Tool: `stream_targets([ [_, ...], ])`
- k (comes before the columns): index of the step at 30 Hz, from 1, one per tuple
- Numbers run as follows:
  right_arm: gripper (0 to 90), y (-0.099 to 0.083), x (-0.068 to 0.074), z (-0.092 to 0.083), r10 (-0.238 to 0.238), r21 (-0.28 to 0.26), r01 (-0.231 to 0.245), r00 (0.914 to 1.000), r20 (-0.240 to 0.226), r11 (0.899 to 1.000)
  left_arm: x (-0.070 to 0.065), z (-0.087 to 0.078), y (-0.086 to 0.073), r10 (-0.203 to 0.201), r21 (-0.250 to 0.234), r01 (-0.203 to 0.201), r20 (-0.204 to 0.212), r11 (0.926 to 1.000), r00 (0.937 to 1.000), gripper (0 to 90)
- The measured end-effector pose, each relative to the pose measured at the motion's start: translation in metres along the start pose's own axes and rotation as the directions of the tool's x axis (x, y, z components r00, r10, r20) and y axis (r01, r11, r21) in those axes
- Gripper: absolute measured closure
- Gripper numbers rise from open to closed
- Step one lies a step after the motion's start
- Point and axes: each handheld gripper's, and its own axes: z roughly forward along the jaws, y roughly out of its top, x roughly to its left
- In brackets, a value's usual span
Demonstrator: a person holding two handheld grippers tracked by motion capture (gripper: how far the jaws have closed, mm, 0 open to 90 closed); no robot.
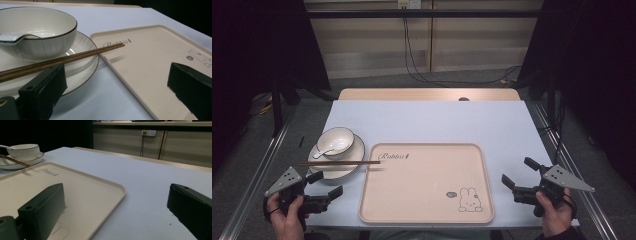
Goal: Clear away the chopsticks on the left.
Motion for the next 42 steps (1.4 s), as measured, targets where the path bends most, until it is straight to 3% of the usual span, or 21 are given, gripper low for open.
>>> stream_targets([
  [13,1.5,-0.001,-0.002,0.000,0.007,0.011,-0.006,1.0000,-0.003,1.000,0.001,0.000,0.001,0.001,-0.013,-0.001,0.005,0.9999,1.0000,2.2],
  [15,1.5,-0.002,-0.001,0.000,0.008,0.021,-0.008,0.9999,-0.011,1.000,0.000,0.001,0.002,0.020,-0.002,-0.020,-0.008,0.9998,0.9998,2.4],
  [16,1.5,-0.002,-0.001,0.000,0.008,0.021,-0.008,0.9999,-0.009,1.000,-0.001,0.005,0.002,0.048,0.031,-0.048,-0.017,0.9984,0.9987,2.8],
  [19,1.5,-0.002,-0.002,0.000,0.013,0.021,-0.013,0.9999,-0.004,1.000,-0.002,0.007,0.002,0.055,0.034,-0.055,-0.010,0.9979,0.9984,3.0],
  [21,1.5,-0.002,-0.002,0.000,0.012,0.023,-0.012,0.9999,-0.005,1.000,-0.002,0.008,0.003,0.059,0.026,-0.060,0.004,0.9979,0.9982,3.0],
  [22,1.6,-0.002,-0.001,0.000,0.014,0.022,-0.013,0.9998,-0.014,1.000,-0.002,0.008,0.005,0.069,0.030,-0.070,0.040,0.9971,0.9968,4.2],
  [25,1.6,-0.002,-0.001,-0.001,0.014,0.016,-0.014,0.9998,-0.014,1.000,-0.001,0.007,0.006,0.067,0.029,-0.069,0.073,0.9972,0.9951,4.7],
  [26,1.6,-0.002,-0.001,0.000,0.015,0.015,-0.015,0.9997,-0.019,1.000,0.000,0.005,0.008,0.091,0.031,-0.095,0.106,0.9950,0.9902,5.6],
  [27,1.6,-0.002,-0.001,0.000,0.015,0.015,-0.015,0.9997,-0.019,1.000,0.000,0.005,0.008,0.091,0.031,-0.095,0.106,0.9950,0.9902,5.6],
  [28,1.6,-0.002,-0.001,0.000,0.013,0.017,-0.013,0.9997,-0.021,1.000,0.003,0.002,0.010,0.102,0.029,-0.108,0.160,0.9937,0.9818,5.6],
  [31,1.6,-0.002,-0.001,0.000,0.003,0.019,-0.003,0.9997,-0.023,1.000,0.006,0.001,0.010,0.104,0.042,-0.113,0.174,0.9927,0.9793,5.4],
  [33,1.6,-0.002,-0.001,0.001,0.010,0.017,-0.010,0.9998,-0.015,1.000,0.011,0.000,0.012,0.126,0.068,-0.142,0.199,0.9875,0.9720,5.4],
  [34,1.6,-0.002,0.000,0.001,0.015,0.016,-0.014,0.9998,-0.014,1.000,0.012,0.000,0.014,0.128,0.075,-0.145,0.189,0.9867,0.9735,5.4],
  [40,1.6,-0.002,0.001,0.003,0.006,0.033,-0.005,0.9993,-0.037,0.999,0.027,0.000,0.022,0.137,0.117,-0.168,0.233,0.9788,0.9627,4.9],
  [41,1.6,-0.002,0.001,0.003,0.006,0.033,-0.005,0.9993,-0.037,0.999,0.027,0.000,0.022,0.137,0.117,-0.168,0.233,0.9788,0.9627,4.8],
  [42,1.6,-0.002,0.000,0.003,0.008,0.035,-0.007,0.9993,-0.036,0.999,0.034,0.001,0.024,0.114,0.130,-0.144,0.217,0.9809,0.9695,4.8],
])
